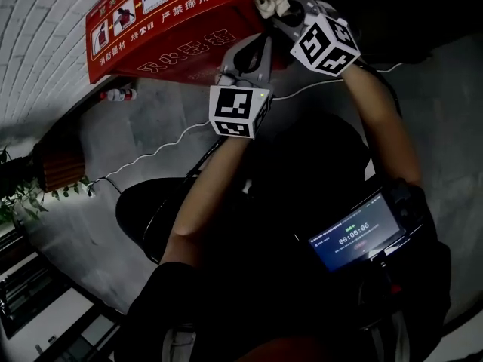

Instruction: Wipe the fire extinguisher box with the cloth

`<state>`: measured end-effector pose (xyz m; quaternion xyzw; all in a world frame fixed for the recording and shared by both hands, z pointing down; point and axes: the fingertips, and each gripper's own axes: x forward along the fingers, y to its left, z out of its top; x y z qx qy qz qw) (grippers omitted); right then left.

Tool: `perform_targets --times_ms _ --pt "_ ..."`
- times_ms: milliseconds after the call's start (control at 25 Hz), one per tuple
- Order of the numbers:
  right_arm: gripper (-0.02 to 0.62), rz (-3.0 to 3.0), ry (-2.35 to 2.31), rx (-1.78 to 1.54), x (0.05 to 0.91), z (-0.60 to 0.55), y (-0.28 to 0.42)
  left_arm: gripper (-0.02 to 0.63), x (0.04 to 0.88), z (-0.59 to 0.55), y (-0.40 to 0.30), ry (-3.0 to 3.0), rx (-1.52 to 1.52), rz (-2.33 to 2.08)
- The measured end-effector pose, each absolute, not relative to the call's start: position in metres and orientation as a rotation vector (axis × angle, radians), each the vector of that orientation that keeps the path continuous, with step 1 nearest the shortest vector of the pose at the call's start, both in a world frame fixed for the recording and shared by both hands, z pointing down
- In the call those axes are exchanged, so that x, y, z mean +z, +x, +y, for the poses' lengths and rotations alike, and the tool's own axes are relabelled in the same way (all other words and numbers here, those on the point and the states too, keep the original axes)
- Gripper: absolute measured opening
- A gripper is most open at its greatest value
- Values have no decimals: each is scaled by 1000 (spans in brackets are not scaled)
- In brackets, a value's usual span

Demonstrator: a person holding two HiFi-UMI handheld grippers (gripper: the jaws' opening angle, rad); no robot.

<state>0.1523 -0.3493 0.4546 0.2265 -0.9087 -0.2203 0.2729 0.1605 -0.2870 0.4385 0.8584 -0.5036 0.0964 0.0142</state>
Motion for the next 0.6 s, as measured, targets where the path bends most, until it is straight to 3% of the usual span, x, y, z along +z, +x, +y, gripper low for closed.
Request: perform_targets --times_ms 600 --pt "72 -2330 515 -536 546 -347 153 3 531 -283 164 2547 412 -1524"
